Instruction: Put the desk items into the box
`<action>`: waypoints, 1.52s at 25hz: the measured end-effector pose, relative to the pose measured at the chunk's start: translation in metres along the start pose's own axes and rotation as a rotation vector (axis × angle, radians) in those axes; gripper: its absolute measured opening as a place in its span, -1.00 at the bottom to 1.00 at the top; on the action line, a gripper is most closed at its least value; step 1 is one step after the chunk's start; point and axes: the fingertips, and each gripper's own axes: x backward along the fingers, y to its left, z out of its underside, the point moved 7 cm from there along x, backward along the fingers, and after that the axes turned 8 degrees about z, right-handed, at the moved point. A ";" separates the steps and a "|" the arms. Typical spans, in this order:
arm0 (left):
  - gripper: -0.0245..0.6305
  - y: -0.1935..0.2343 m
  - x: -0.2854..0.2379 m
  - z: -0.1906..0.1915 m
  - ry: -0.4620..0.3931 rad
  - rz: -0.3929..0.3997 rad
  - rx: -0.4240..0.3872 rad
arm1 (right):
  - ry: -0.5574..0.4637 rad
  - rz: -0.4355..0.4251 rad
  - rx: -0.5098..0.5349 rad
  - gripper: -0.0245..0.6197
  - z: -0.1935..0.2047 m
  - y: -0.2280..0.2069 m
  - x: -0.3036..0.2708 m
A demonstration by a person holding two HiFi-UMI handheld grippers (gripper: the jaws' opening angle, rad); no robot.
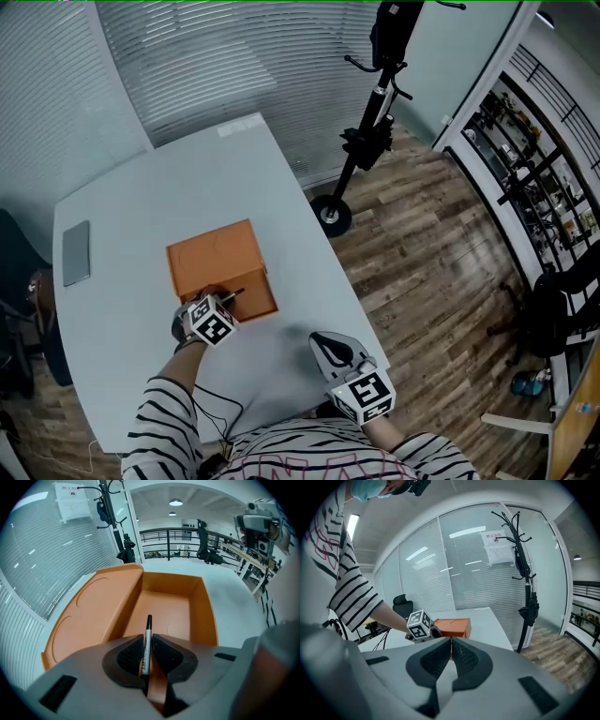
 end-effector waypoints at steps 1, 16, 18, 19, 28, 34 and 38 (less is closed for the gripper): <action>-0.78 0.000 0.000 0.000 0.000 -0.001 -0.001 | 0.000 0.001 0.000 -0.84 0.000 0.000 0.001; -0.78 -0.002 0.003 0.007 0.021 -0.043 -0.031 | -0.006 0.011 0.009 -0.84 0.001 -0.002 0.013; -0.78 -0.003 0.005 0.008 0.018 -0.050 -0.027 | -0.007 0.012 0.010 -0.84 0.002 -0.002 0.015; -0.78 -0.004 0.006 0.008 0.016 -0.053 -0.022 | -0.008 0.011 0.010 -0.84 0.002 -0.002 0.016; -0.78 -0.008 0.021 0.002 -0.053 -0.119 0.018 | -0.015 -0.007 0.017 -0.84 0.001 -0.002 0.022; -0.78 -0.015 0.045 -0.004 -0.188 -0.197 0.104 | -0.024 -0.035 0.026 -0.84 0.000 -0.004 0.022; -0.80 -0.022 0.061 -0.001 -0.255 -0.250 0.162 | -0.034 -0.061 0.030 -0.84 -0.001 -0.003 0.021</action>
